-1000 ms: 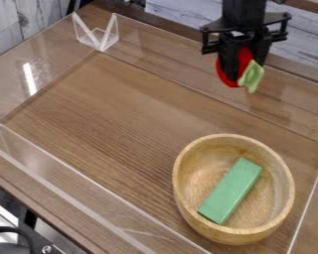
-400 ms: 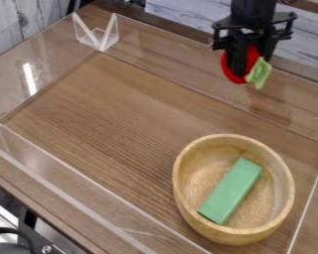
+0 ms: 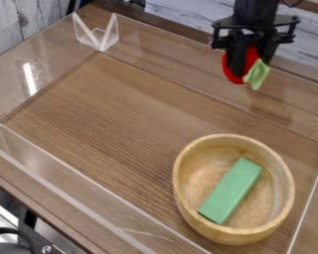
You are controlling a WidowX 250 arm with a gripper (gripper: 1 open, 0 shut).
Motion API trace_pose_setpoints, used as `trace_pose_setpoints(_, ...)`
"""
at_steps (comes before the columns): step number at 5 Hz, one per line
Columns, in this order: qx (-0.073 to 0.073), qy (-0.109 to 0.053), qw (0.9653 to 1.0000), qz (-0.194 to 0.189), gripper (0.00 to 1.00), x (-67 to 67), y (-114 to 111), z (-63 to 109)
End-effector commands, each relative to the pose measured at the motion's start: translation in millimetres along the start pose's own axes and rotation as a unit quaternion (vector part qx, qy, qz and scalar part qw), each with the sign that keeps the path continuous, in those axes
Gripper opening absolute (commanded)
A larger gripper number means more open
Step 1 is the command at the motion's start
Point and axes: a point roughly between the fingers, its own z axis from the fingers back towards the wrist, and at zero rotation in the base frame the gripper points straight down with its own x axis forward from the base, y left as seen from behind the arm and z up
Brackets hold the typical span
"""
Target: Move the red object to the left side of the table
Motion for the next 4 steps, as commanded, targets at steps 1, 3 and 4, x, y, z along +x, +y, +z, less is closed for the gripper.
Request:
trace_pose_setpoints(1,-0.006,-0.015,0.9999,0.004,0.0,3.2,-4,1.8)
trace_pose_setpoints(3,0.002,-0.011,0.9998,0.016,0.0,1.1,6,-9.9)
trace_pose_setpoints(4,-0.005,-0.01,0.9995,0.03,0.0,2.9,18,-2.0)
